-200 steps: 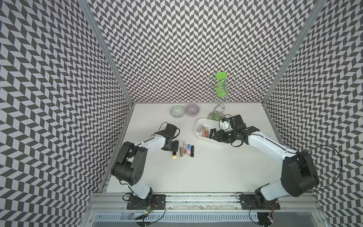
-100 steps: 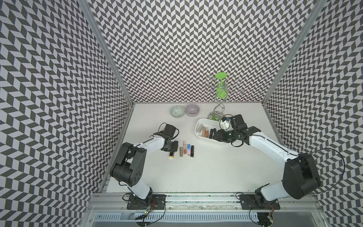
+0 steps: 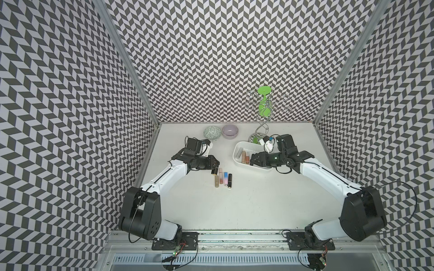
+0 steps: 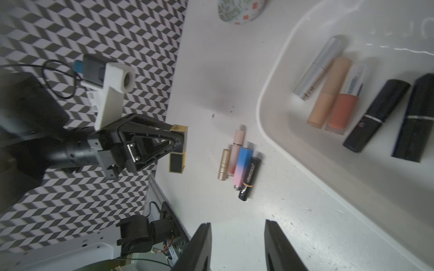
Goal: Put the lipstick into the storage box
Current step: Pick up the lipstick at the center of the board.
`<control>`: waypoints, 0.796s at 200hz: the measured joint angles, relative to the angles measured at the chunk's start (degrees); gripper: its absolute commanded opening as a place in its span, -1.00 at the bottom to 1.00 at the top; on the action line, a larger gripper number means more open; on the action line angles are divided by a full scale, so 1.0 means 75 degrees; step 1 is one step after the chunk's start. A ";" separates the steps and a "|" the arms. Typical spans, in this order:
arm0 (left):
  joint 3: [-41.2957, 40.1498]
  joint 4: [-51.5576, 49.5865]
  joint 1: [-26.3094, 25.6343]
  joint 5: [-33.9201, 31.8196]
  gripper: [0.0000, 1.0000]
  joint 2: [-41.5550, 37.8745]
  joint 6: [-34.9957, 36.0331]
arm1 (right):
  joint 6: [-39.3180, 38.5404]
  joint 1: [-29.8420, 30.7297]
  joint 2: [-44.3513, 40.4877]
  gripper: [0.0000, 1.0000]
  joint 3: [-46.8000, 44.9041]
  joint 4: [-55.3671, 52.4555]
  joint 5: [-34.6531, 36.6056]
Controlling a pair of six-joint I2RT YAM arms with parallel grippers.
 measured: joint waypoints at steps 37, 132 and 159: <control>0.0204 0.1343 0.0061 0.1836 -0.55 -0.0064 -0.1180 | 0.0338 0.0000 -0.0326 0.12 0.0006 0.1137 -0.1542; -0.0015 0.5630 -0.0778 0.3966 -0.54 -0.0050 -0.4619 | 0.1888 0.0000 -0.0641 0.24 -0.0425 0.3625 -0.3497; -0.0015 0.6318 -0.1000 0.4074 -0.55 -0.0050 -0.5117 | 0.2218 0.0006 -0.0659 0.26 -0.0501 0.4127 -0.3628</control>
